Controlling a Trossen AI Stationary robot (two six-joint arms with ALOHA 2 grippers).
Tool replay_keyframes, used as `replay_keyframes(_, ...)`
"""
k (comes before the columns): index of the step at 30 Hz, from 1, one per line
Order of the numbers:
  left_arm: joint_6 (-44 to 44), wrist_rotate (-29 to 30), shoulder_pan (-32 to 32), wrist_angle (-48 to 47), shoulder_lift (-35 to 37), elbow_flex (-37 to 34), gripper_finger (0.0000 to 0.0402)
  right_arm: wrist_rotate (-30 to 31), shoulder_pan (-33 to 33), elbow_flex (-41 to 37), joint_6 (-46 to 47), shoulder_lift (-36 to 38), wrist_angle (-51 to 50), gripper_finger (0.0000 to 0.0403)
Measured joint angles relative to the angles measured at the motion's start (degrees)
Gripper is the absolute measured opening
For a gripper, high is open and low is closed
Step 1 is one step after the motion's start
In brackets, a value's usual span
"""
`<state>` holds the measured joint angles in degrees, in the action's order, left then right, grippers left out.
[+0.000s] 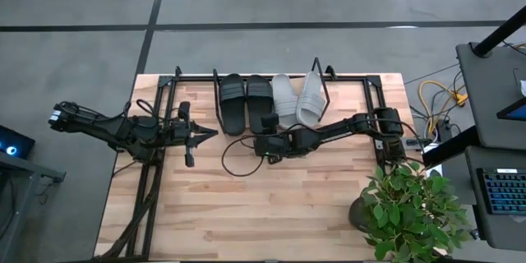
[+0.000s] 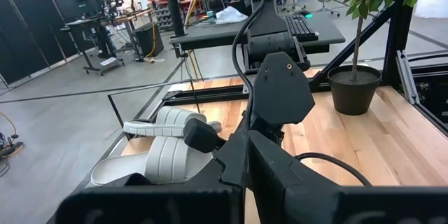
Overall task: Pick and place slides into the shelf
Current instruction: Adjust the black slide from the shelf, then adjust the gray slides from the shelf
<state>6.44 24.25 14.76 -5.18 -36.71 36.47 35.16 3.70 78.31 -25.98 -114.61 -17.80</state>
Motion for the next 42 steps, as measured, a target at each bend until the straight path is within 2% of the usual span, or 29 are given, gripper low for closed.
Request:
replay_keyframes(16, 0.0, 0.0, 0.0, 0.0, 0.0, 0.0, 0.0000, -5.5, -0.8, 0.3, 2.5, 0.0, 2.8, 0.0022)
replay_keyframes(24, 0.0, 0.0, 0.0, 0.0, 0.0, 0.0, 0.0000, -5.6, -0.9, 0.3, 3.5, 0.0, 2.7, 0.0028)
replay_keyframes(27, 0.0, 0.0, 0.0, 0.0, 0.0, 0.0, 0.0000, -5.5, -0.8, 0.3, 5.6, 0.0, 2.8, 0.0054)
replay_keyframes(36, 0.0, 0.0, 0.0, -0.1, 0.0, 0.0, 0.0000, -4.0, -0.6, 0.2, 9.9, 0.5, 2.0, 0.0180)
replay_keyframes(42, 0.0, 0.0, 0.0, -0.3, 0.0, 0.0, 0.0000, -2.8, 0.3, 0.2, 9.7, 4.4, 1.7, 0.0209)
